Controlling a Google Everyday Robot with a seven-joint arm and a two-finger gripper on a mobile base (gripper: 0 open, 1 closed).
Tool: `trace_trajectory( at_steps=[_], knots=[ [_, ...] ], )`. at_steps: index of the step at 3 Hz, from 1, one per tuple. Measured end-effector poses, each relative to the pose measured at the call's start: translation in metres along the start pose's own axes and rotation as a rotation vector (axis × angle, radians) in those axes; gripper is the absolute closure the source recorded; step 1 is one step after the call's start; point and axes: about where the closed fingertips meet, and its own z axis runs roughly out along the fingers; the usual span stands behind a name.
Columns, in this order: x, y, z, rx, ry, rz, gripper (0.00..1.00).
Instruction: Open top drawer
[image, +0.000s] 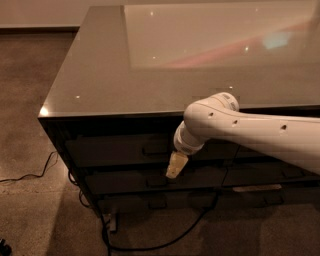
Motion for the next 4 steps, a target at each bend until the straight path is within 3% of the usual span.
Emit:
trace_trajectory(
  at_steps=[1, 3, 4],
  knots=[
    [-0.004, -0.003, 0.011, -0.006, 0.008, -0.024, 0.0],
    [0.005, 0.001, 0.029, -0.048, 0.053, -0.06, 0.42],
    [0.002, -0.001, 0.023, -0.048, 0.053, -0.06, 0.65]
  ],
)
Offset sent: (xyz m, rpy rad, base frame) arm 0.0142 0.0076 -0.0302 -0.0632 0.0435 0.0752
